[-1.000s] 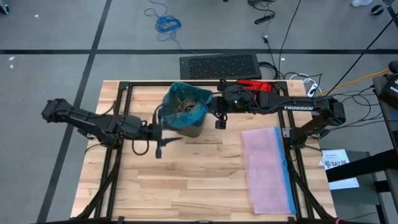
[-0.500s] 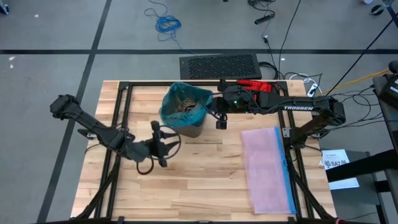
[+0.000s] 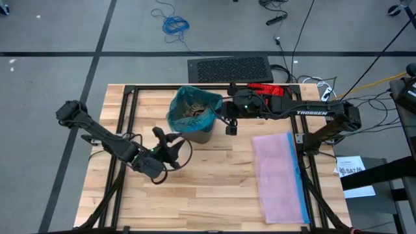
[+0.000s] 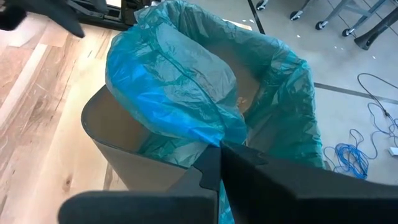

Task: Place trash/remove bag and relplace
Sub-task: Remove the blue trash bag from the black trash bin

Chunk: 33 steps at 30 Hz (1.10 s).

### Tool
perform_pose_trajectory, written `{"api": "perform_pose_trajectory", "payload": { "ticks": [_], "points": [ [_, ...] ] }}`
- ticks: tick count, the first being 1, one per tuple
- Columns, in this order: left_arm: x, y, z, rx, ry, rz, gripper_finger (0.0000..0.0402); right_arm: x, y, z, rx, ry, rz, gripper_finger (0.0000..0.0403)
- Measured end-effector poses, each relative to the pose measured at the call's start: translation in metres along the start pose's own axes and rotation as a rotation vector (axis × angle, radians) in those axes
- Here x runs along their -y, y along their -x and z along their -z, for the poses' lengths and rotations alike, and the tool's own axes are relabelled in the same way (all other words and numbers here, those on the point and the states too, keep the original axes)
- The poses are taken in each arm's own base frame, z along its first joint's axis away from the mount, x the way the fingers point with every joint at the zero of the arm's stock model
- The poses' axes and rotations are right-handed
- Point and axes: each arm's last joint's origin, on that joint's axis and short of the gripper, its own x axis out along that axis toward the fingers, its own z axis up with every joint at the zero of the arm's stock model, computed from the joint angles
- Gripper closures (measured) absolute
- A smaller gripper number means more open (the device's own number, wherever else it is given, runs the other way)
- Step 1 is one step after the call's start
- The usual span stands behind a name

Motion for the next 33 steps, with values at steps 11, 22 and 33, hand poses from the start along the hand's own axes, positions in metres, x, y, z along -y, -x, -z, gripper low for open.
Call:
{"api": "perform_pose_trajectory", "payload": {
  "ticks": [11, 22, 33],
  "points": [
    [0.004, -0.023, 0.007, -0.087, -0.030, -0.077, 0.0262, 0.000, 0.000, 0.000, -0.001, 0.003, 0.000, 0.0403],
    [-0.005, -0.029, 0.009, -0.143, -0.017, -0.242, 0.0330, -0.001, 0.000, 0.002, -0.019, 0.006, -0.005, 0.0403],
    [-0.028, -0.020, -0.032, -0.110, -0.112, -0.234, 0.0399, -0.001, 0.000, 0.004, -0.046, 0.017, -0.013, 0.0403]
  ]
}}
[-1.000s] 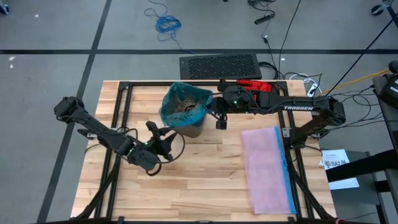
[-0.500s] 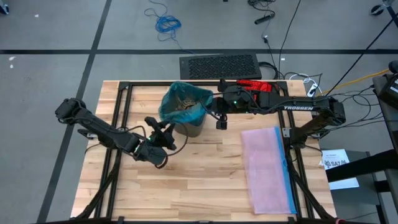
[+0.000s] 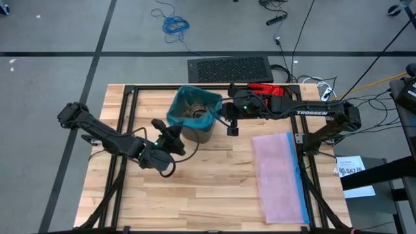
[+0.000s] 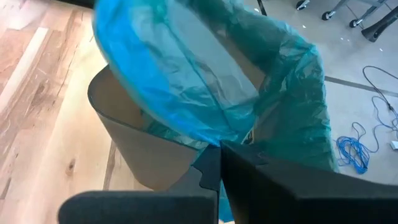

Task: Place trash/remove bag and relplace
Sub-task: Remove the blue trash bag from the black trash bin

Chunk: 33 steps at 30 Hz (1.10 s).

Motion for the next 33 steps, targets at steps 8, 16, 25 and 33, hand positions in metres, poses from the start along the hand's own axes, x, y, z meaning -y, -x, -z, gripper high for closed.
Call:
{"api": "perform_pose_trajectory", "payload": {
  "ticks": [8, 16, 25, 33],
  "points": [
    [-0.028, 0.002, -0.025, 0.017, -0.043, -0.015, 0.0400, -0.005, 0.000, 0.005, -0.025, 0.005, -0.128, 0.0403],
    [-0.040, 0.002, -0.023, 0.011, -0.032, -0.016, 0.0401, -0.005, 0.003, -0.002, 0.055, 0.000, -0.172, 0.0403],
    [-0.035, 0.001, -0.012, -0.024, -0.032, 0.004, 0.0401, -0.002, 0.006, -0.011, 0.145, -0.006, -0.144, 0.0358],
    [-0.038, -0.005, -0.004, -0.050, 0.049, 0.040, 0.0401, -0.008, 0.007, -0.012, 0.131, 0.045, -0.086, 0.0254]
  ]
}}
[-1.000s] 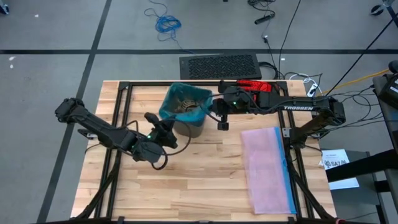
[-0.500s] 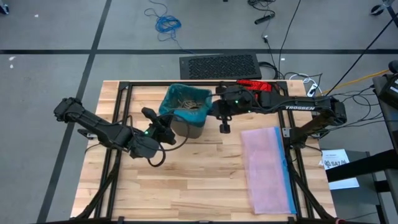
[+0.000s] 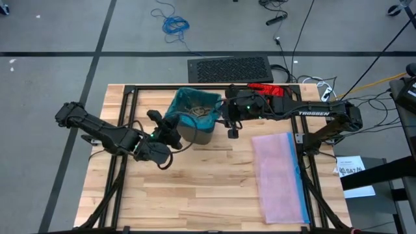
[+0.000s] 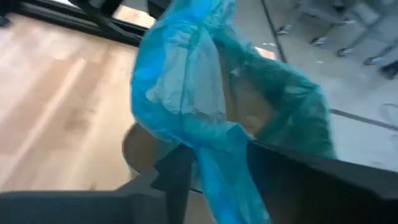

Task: Place trash/remove bag and relplace
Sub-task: Remove the blue trash bag from the black trash bin

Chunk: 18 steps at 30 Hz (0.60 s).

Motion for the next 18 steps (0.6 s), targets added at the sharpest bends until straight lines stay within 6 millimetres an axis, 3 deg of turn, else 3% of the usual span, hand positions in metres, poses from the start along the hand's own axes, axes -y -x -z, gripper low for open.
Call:
{"api": "perform_pose_trajectory", "payload": {
  "ticks": [6, 13, 18],
  "points": [
    [-0.009, -0.002, 0.002, -0.005, 0.032, -0.004, 0.0401, -0.021, 0.001, -0.006, 0.008, 0.077, -0.039, 0.0202],
    [-0.025, -0.004, 0.005, 0.003, 0.106, 0.024, 0.0401, -0.052, 0.005, -0.009, -0.006, 0.148, -0.136, 0.0198],
    [-0.029, -0.010, 0.006, 0.003, 0.124, 0.073, 0.0402, -0.063, 0.005, -0.011, -0.002, 0.168, -0.164, 0.0197]
  ]
}}
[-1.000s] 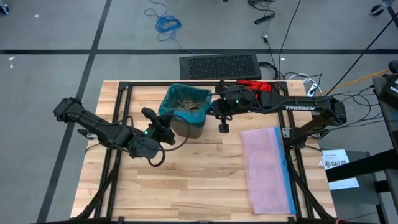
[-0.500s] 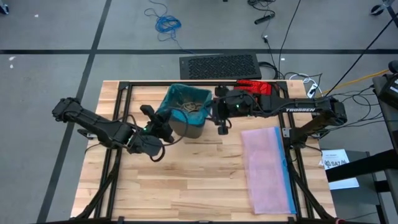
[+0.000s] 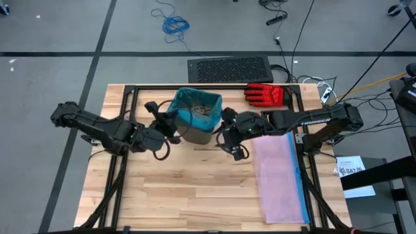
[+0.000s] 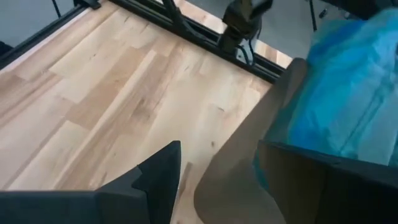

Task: Place trash/remove bag and relplace
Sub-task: Remove the blue trash bag from the black trash bin

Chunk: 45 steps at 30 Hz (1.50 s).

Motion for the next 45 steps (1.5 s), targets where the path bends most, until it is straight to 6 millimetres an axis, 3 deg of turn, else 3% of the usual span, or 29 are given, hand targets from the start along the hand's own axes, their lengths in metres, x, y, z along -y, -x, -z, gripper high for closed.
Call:
{"api": "perform_pose_trajectory", "payload": {
  "ticks": [26, 45],
  "points": [
    [-0.002, -0.005, -0.001, -0.001, 0.051, 0.002, 0.0402, 0.027, -0.039, 0.023, -0.073, -0.055, 0.063, 0.0200],
    [-0.002, -0.005, -0.001, -0.001, 0.051, 0.002, 0.0402, 0.011, -0.042, 0.037, -0.172, -0.138, -0.208, 0.0299]
  ]
}}
